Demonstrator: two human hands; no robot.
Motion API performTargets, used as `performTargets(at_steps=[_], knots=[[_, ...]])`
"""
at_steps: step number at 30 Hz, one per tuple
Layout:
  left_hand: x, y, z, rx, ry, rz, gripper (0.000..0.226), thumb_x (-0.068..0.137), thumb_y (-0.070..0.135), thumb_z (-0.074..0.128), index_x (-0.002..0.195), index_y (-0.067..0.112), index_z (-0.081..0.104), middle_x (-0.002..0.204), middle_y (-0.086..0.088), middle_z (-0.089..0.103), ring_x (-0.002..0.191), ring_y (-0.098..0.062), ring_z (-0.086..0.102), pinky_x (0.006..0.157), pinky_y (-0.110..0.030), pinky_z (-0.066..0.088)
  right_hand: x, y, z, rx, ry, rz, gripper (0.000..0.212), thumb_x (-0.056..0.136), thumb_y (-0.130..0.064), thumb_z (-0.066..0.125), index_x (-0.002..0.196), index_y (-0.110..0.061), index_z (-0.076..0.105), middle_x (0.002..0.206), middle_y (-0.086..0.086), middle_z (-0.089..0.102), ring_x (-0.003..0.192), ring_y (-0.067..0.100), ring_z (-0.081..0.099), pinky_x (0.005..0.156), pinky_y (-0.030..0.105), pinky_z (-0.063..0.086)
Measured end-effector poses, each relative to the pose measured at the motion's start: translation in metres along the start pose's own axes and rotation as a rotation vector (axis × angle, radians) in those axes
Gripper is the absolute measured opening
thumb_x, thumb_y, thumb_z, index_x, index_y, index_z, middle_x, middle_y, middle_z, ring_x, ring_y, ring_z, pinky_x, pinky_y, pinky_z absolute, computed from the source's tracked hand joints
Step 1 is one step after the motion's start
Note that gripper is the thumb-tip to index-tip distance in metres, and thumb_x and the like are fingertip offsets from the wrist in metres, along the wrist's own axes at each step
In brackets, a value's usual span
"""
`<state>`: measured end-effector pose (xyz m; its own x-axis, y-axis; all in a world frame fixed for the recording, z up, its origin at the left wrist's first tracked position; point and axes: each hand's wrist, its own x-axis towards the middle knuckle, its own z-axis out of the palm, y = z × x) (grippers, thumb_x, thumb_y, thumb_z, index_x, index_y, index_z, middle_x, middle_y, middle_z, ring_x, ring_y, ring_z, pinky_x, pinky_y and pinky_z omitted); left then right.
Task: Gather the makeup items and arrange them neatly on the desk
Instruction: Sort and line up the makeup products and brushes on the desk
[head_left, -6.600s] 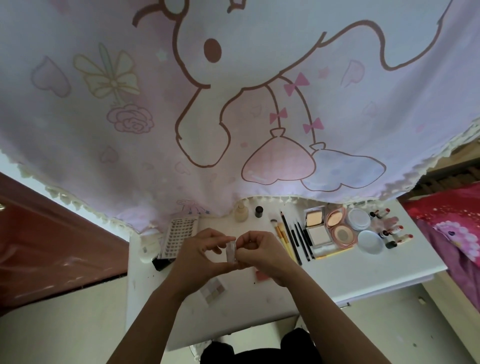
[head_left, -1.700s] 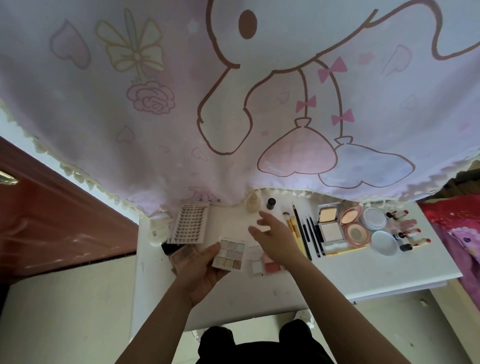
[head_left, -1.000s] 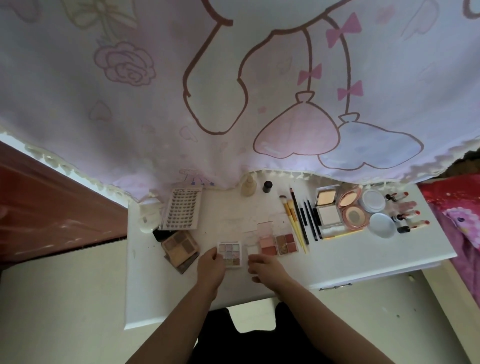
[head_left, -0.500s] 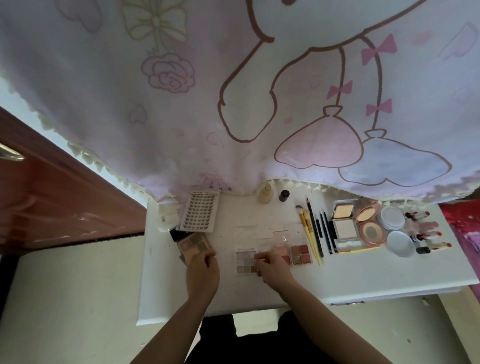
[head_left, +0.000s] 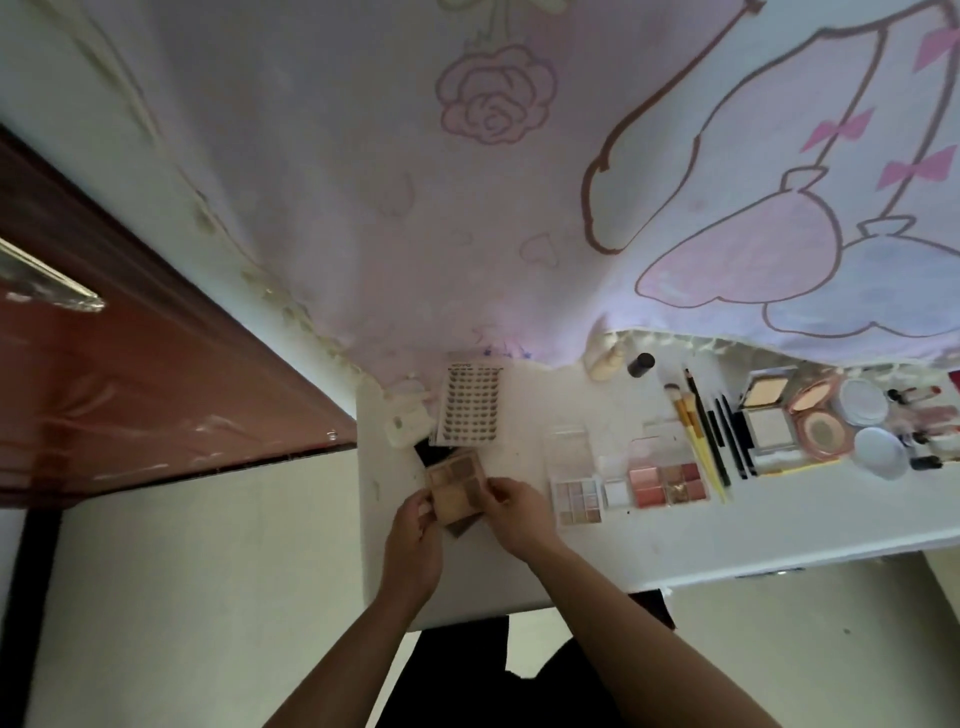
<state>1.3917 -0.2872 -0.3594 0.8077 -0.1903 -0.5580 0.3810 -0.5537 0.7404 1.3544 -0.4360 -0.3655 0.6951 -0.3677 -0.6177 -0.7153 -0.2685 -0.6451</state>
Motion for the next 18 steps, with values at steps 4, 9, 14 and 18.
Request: performTargets(at_steps=[4, 9, 14, 18], knots=[[0.006, -0.006, -0.023, -0.028, 0.048, -0.084, 0.038, 0.09, 0.01, 0.049, 0.125, 0.022, 0.056, 0.123, -0.002, 0.065, 0.107, -0.023, 0.061, 0.096, -0.044, 0.049, -0.006, -0.001, 0.021, -0.031, -0.002, 0.049, 0.034, 0.093, -0.042, 0.063, 0.117, -0.02, 0.073, 0.114, -0.002, 0.073, 0.106, 0.015, 0.066, 0.089, 0.025, 0.049], [0.005, -0.001, -0.035, -0.034, 0.029, -0.131, 0.039, 0.09, 0.026, 0.049, 0.128, 0.023, 0.055, 0.127, -0.002, 0.063, 0.111, -0.028, 0.06, 0.1, -0.045, 0.047, -0.015, -0.002, 0.025, 0.088, 0.075, 0.1, 0.029, 0.09, -0.038, 0.067, 0.111, -0.02, 0.074, 0.105, -0.005, 0.074, 0.098, 0.012, 0.067, 0.089, 0.028, 0.051], [0.0, 0.017, -0.037, -0.131, 0.03, -0.094, 0.043, 0.093, 0.011, 0.058, 0.134, 0.019, 0.051, 0.129, -0.002, 0.059, 0.109, -0.016, 0.057, 0.086, -0.024, 0.047, -0.034, -0.007, 0.009, 0.493, 0.047, 0.16, 0.011, 0.095, -0.028, 0.064, 0.095, -0.02, 0.071, 0.083, 0.001, 0.074, 0.078, 0.015, 0.066, 0.068, 0.03, 0.053], [-0.009, 0.04, -0.046, -0.17, -0.271, 0.05, 0.065, 0.084, 0.007, 0.073, 0.138, 0.024, 0.04, 0.129, 0.009, 0.055, 0.106, -0.003, 0.06, 0.073, -0.009, 0.049, -0.049, -0.011, -0.012, 0.871, -0.038, 0.195, 0.015, 0.099, -0.012, 0.056, 0.101, -0.007, 0.07, 0.076, 0.006, 0.067, 0.07, 0.013, 0.058, 0.065, 0.024, 0.047]])
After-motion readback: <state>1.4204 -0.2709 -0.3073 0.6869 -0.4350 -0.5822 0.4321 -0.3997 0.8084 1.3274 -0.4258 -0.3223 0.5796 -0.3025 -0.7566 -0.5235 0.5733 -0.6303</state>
